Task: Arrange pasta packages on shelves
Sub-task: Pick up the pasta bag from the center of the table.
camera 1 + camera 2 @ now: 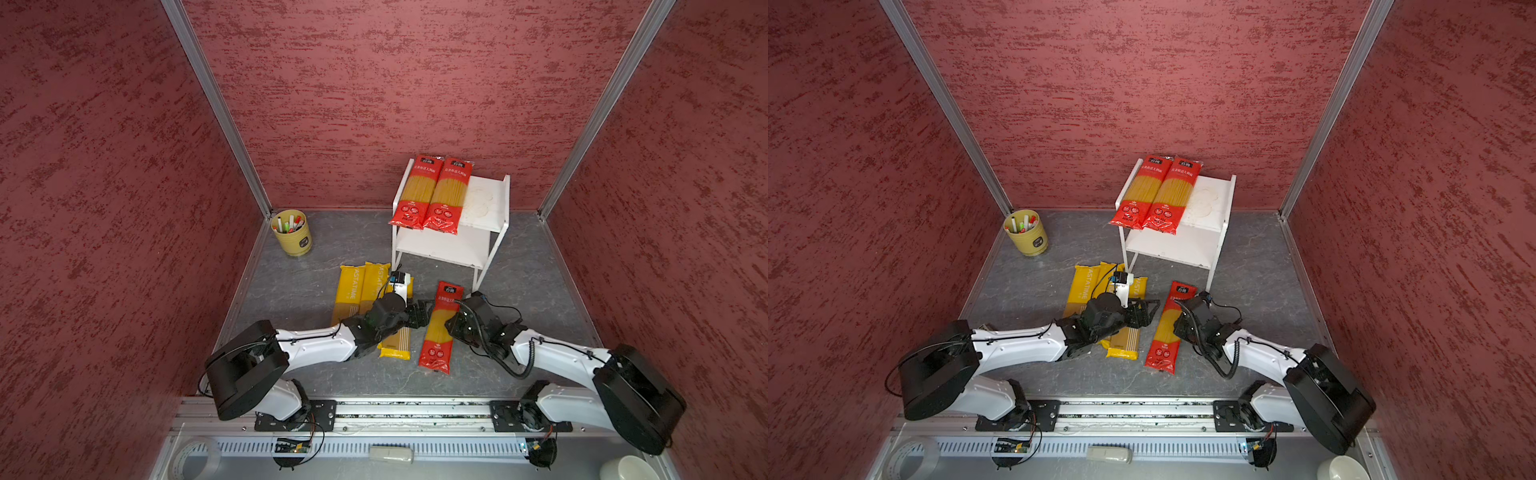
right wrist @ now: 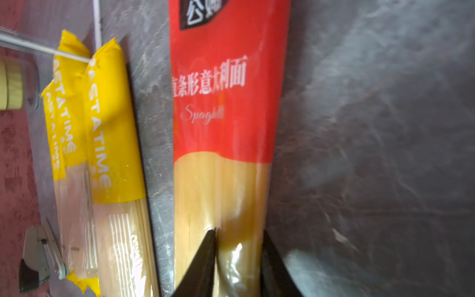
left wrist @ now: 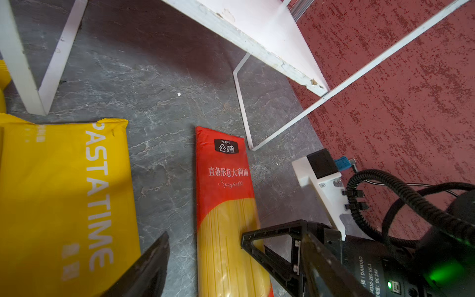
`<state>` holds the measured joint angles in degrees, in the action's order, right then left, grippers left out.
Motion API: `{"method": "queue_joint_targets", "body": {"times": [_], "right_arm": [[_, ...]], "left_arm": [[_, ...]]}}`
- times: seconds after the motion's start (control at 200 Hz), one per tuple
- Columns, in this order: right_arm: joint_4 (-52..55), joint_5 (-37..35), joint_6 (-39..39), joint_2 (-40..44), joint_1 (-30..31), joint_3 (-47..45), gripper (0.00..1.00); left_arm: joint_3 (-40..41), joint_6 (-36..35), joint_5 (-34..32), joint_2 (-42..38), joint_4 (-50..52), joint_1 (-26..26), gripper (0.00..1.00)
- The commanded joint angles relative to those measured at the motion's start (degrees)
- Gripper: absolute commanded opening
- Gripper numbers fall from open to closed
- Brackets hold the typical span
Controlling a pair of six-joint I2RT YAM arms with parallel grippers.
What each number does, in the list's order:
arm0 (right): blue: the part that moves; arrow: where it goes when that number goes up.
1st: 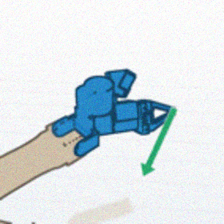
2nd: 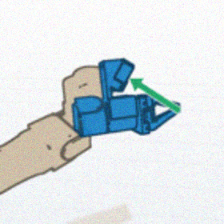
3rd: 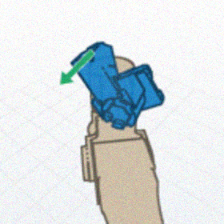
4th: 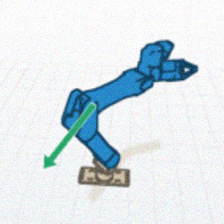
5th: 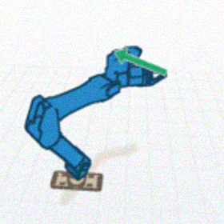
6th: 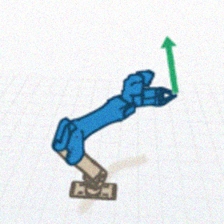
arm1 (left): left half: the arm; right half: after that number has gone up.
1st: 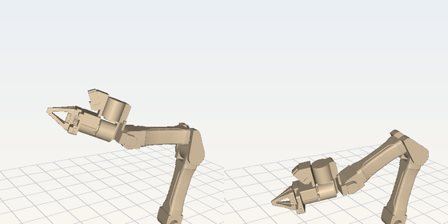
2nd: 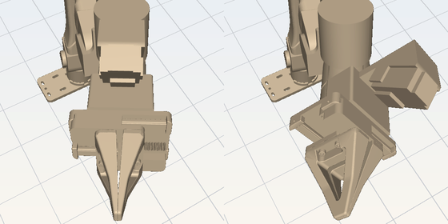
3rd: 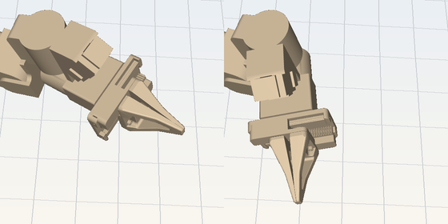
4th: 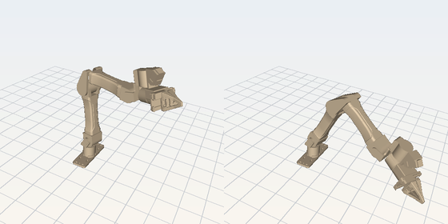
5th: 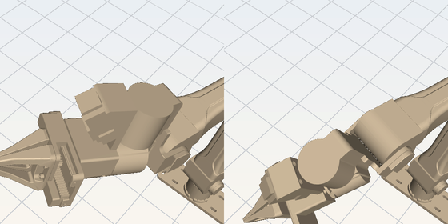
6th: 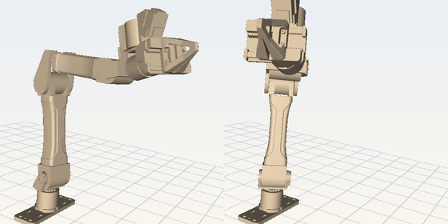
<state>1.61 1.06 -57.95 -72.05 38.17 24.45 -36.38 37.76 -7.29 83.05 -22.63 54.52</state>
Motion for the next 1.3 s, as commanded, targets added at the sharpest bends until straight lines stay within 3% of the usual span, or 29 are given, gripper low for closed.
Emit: {"method": "queue_joint_targets", "body": {"times": [0.0,0.406,0.601,0.686,0.912,1.117,1.293], "right_arm": [[-7.75,2.83,-1.32,0.12,0.58,-0.67,0.21],[-12.16,6.32,-4.01,9.75,3.56,0.53,0.13],[-13.79,5.25,-0.05,7.85,7.22,4.17,0.11],[-16.68,5.93,1.56,6.43,8.26,4.71,0.1],[-23.63,6.98,7.42,5.13,10.56,5.25,0.06],[-23.4,3.27,14.88,6.66,12.42,4.89,0.05],[-27.36,3.06,20.01,8.9,12.98,3.12,0.04]], "left_arm": [[-0.84,0.21,0.68,-1.82,1.69,-0.72,0.8],[0.79,-1.68,4.49,-9.03,6.89,-7.57,0.8],[3.58,-0.94,7.86,-12.76,6.76,-12.19,0.8],[5.28,-0.31,11.52,-14.97,5.5,-15.22,0.8],[6.44,-1.48,29.8,-18.66,6.15,-26.89,0.76],[6.59,-4.06,33.52,-24.46,10.26,-33.0,0.78],[7.37,-0.94,38.96,-25.17,7.61,-37.03,0.79]]}}
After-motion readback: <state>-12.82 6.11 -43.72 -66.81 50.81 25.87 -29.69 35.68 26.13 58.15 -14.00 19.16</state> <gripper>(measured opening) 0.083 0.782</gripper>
